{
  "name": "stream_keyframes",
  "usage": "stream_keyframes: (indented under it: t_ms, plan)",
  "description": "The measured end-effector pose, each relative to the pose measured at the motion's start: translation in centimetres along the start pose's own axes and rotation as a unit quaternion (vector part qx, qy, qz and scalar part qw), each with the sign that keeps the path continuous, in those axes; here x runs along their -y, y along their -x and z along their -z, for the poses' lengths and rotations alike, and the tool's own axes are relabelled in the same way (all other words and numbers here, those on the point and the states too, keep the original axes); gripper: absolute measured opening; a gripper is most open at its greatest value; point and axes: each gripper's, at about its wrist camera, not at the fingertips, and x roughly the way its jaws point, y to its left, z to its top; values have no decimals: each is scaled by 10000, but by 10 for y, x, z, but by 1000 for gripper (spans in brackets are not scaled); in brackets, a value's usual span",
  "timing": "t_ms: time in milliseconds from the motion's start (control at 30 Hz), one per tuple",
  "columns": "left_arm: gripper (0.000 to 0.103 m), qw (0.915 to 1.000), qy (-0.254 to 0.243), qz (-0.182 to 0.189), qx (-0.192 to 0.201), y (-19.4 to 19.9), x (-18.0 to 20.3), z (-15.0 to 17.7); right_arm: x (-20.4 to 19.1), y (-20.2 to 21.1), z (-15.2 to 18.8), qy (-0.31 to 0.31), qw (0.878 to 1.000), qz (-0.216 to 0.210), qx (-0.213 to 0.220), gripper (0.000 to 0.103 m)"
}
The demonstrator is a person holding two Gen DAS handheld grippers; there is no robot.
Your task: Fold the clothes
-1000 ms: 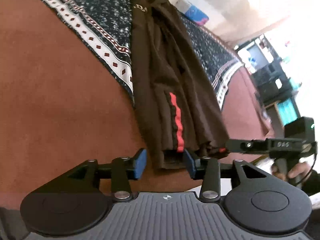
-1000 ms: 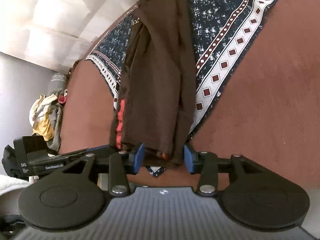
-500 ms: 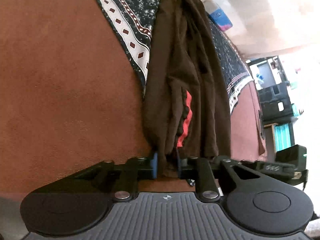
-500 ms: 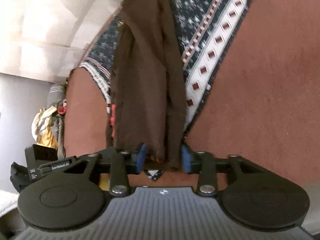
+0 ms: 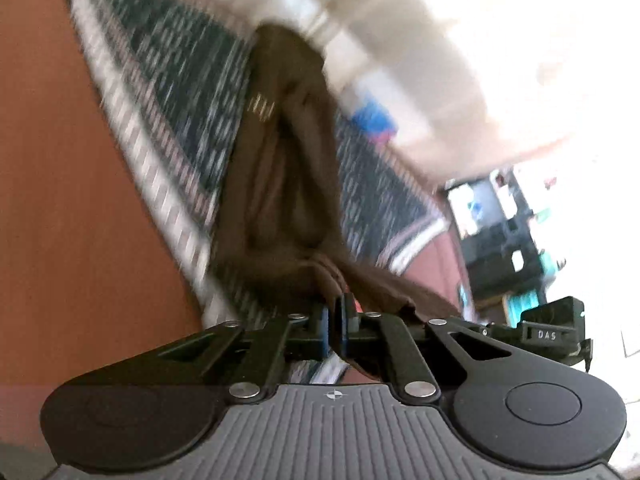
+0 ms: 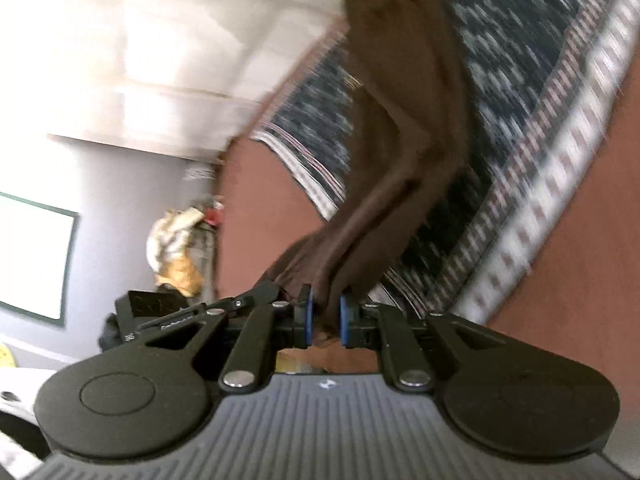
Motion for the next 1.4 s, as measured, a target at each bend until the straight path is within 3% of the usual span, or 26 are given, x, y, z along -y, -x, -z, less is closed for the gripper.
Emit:
stream_keyframes:
  t_ms: [233, 333, 467, 500, 567, 633, 667, 767, 833, 900, 1000, 1133, 1200, 1333, 1400]
  plan:
    - [0, 9962, -201, -202, 819, -54, 19, -100, 0, 1, -117, 327, 9983, -269, 412, 14]
    - [0, 9952, -47, -476, 852, -94, 7, -130, 20, -14, -167, 155, 9984, -150, 517, 14]
    - [1, 9941, 95, -866, 647, -138, -14, -151, 57, -48, -207, -158, 9992, 99, 344, 14]
    - [3, 9935, 103, -959, 611, -144, -18, -154, 65, -55, -212, -182, 9992, 174, 296, 14]
    - [26, 9920, 170, -1117, 558, -155, -27, -158, 80, -65, -221, -357, 9988, 213, 244, 15]
    - [40, 9900, 269, -1259, 572, -160, -35, -163, 94, -73, -229, -509, 9983, 195, 185, 17]
    - [42, 9891, 256, -1320, 602, -160, -37, -165, 98, -74, -230, -570, 9981, 170, 175, 17]
    - [43, 9879, 143, -1385, 686, -154, -31, -174, 106, -75, -233, -722, 9971, 89, 211, 20]
    - [46, 9867, -10, -1392, 841, -144, -24, -180, 104, -64, -234, -722, 9963, 66, 461, 26]
    - [47, 9851, -276, -1405, 950, -131, -11, -182, 101, -50, -234, -702, 9946, 39, 763, 44]
    - [46, 9857, -1006, -1209, 600, -135, 8, -175, 84, -30, -227, -243, 9952, 87, 948, 42]
    - [47, 9762, -1979, -885, -105, -153, 30, -162, 53, -41, -216, 757, 9961, 183, 419, 38]
    - [47, 9729, -2123, -876, -290, -171, 29, -156, 51, -55, -209, 931, 9954, 197, 136, 37]
    - [47, 9688, -2131, -1226, -328, -210, 11, -159, 68, -82, -220, 842, 9953, 441, 170, 36]
    - [48, 9737, -1912, -1228, -174, -218, -1, -164, 78, -91, -230, 800, 9941, 676, 291, 32]
